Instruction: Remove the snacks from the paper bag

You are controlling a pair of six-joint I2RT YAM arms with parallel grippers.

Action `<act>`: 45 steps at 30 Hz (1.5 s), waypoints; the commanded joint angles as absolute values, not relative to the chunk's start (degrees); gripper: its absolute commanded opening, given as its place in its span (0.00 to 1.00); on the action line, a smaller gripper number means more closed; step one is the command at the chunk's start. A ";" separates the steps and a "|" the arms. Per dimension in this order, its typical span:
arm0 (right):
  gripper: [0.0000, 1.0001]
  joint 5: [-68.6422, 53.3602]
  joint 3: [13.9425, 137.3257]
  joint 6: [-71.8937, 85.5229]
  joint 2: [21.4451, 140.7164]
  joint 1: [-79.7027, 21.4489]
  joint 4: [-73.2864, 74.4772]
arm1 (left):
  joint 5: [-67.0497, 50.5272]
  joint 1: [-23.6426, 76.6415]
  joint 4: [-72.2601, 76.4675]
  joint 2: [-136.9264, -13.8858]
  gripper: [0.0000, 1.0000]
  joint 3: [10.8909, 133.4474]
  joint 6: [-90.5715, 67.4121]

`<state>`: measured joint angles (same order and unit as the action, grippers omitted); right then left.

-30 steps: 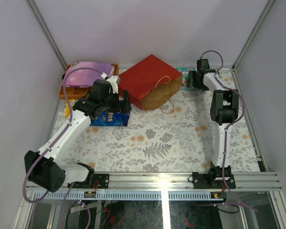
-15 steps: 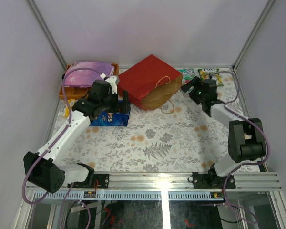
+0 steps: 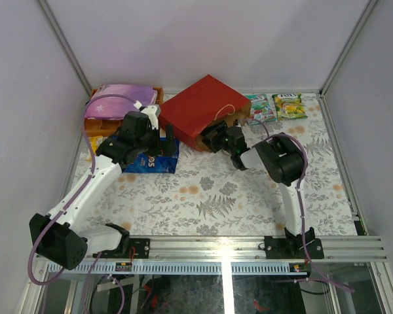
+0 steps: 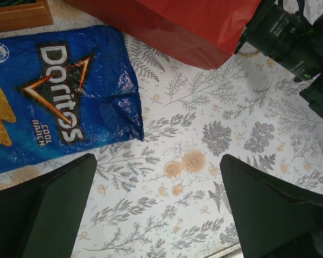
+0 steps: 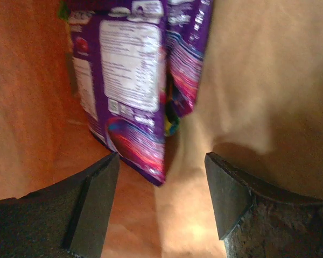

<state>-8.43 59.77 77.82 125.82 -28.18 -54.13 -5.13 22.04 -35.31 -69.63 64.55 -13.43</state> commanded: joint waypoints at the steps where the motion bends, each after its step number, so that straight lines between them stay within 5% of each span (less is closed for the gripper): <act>1: 0.72 -5.94 65.86 83.62 128.91 -29.16 -64.49 | -4.91 21.49 -33.07 -68.74 1.00 63.85 -13.36; 23: 0.63 0.53 78.38 88.64 138.71 -33.04 -53.00 | -7.85 20.57 -32.70 -68.51 1.00 63.97 -13.30; 27: 0.38 0.30 80.20 91.37 141.38 -33.13 -59.33 | -7.41 20.48 -32.70 -68.17 1.00 63.70 -13.27; 32: 0.29 2.93 74.31 87.54 135.52 -33.22 -60.44 | -7.88 20.39 -32.61 -68.24 1.00 63.76 -13.27; 38: 0.07 3.96 64.81 84.92 126.42 -33.22 -64.35 | -8.14 20.17 -32.52 -68.03 1.00 63.69 -13.36; 45: 0.04 5.61 49.97 81.43 114.26 -33.00 -66.58 | -7.90 20.04 -32.52 -67.80 1.00 63.40 -13.36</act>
<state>3.07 55.94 84.75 123.26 -32.42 -60.05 -7.49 20.47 -35.14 -69.12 64.10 -13.41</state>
